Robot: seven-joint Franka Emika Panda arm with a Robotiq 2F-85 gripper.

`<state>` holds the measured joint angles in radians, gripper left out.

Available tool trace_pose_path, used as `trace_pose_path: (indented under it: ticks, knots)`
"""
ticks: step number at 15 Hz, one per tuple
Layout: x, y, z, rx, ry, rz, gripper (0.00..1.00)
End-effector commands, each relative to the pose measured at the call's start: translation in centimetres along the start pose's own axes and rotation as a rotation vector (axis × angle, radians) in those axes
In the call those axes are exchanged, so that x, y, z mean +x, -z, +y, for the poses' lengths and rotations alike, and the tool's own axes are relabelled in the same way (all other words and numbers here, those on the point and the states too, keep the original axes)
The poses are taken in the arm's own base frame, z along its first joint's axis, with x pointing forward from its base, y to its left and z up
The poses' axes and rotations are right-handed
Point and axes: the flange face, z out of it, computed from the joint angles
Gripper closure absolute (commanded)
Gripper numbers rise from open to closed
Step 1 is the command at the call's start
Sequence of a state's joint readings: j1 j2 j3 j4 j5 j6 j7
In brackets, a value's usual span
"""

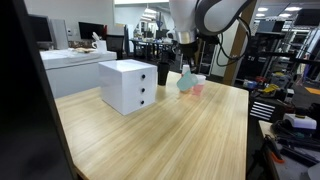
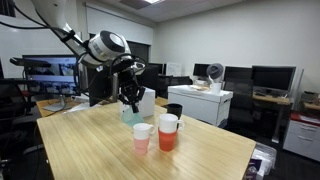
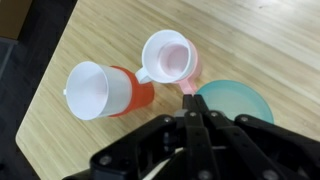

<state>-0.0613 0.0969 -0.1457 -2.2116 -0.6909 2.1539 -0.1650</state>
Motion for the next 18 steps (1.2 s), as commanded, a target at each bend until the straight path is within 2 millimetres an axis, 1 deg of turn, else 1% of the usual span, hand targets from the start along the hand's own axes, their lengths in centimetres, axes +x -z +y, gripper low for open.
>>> trace_pose_path:
  ticks: [1, 7, 11, 16, 18]
  knots:
    - [-1.5, -0.2, 0.4, 0.034, 0.139, -0.064, 0.98]
    - [-2.7, -2.5, -0.3, 0.071, 0.29, -0.203, 0.98]
    - [-3.0, -3.8, -1.3, 0.082, 0.37, -0.27, 0.98]
    - [-3.1, -6.2, -2.7, 0.096, 0.458, -0.353, 0.98]
    - [-3.0, -6.8, -3.1, 0.097, 0.479, -0.373, 0.98]
